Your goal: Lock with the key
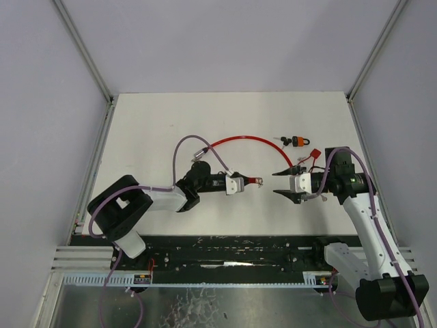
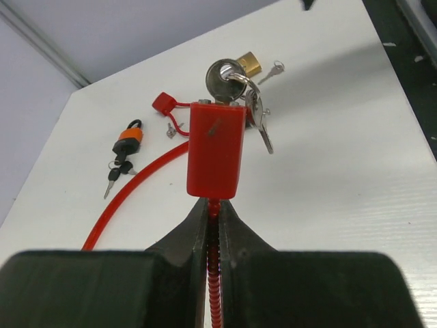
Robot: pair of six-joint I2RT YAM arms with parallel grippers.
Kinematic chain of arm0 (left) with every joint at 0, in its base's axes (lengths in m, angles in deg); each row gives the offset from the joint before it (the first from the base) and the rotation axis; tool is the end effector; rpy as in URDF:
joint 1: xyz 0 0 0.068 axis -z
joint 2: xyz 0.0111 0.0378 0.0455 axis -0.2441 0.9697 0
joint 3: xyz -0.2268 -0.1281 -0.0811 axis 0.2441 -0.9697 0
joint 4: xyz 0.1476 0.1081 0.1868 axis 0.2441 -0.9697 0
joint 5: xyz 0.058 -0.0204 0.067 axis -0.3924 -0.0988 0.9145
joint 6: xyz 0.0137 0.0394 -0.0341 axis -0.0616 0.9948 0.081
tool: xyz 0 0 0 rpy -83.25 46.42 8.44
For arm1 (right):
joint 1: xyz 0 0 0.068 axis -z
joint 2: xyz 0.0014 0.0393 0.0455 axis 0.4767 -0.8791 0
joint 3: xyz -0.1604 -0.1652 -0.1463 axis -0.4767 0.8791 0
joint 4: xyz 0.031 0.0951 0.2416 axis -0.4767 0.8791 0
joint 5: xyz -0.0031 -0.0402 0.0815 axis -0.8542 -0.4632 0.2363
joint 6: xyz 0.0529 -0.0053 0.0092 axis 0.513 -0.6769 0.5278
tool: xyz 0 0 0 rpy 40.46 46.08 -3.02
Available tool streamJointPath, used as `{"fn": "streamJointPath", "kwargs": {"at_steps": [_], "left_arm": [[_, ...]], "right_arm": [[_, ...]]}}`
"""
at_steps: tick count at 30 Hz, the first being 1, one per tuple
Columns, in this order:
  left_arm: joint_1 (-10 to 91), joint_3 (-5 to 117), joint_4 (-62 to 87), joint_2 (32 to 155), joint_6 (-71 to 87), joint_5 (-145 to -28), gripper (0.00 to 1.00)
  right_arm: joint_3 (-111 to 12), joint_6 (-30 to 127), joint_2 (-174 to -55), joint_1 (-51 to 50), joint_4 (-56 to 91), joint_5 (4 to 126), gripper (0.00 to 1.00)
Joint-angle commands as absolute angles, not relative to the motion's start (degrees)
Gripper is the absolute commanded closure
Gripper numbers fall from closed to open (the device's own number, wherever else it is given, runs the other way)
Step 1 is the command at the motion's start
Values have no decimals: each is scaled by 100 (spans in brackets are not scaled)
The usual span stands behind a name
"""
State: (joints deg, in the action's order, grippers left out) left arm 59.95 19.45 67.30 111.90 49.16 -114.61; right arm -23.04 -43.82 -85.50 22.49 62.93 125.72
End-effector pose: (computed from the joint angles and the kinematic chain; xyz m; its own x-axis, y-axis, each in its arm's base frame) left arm 0.2083 -0.2445 0.1973 0.4697 0.0822 -0.8790 0.8718 0.1139 0.4765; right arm 0.1573 0.0499 0.3027 0.5862 -0.3042 -0.7509 -0.7979 -0.0558 -0.6002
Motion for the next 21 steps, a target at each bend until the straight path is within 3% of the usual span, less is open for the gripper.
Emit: {"fn": "streamJointPath", "kwargs": {"at_steps": [1, 3, 6, 21], "left_arm": [[6183, 2199, 6356, 11246, 5585, -11525, 100], [6208, 2249, 6243, 11266, 5628, -11565, 100], [6245, 2300, 6144, 11311, 5673, -11668, 100], [6309, 2465, 5838, 11386, 5756, -11970, 100]], "right_arm": [[-2241, -5059, -8605, 2250, 6424, 12918, 48], [-2201, -5074, -8633, 2230, 6414, 12982, 56], [-2131, -5127, -8638, 2144, 6374, 12925, 60], [-1992, -5210, -8871, 1769, 6334, 12491, 62]]}}
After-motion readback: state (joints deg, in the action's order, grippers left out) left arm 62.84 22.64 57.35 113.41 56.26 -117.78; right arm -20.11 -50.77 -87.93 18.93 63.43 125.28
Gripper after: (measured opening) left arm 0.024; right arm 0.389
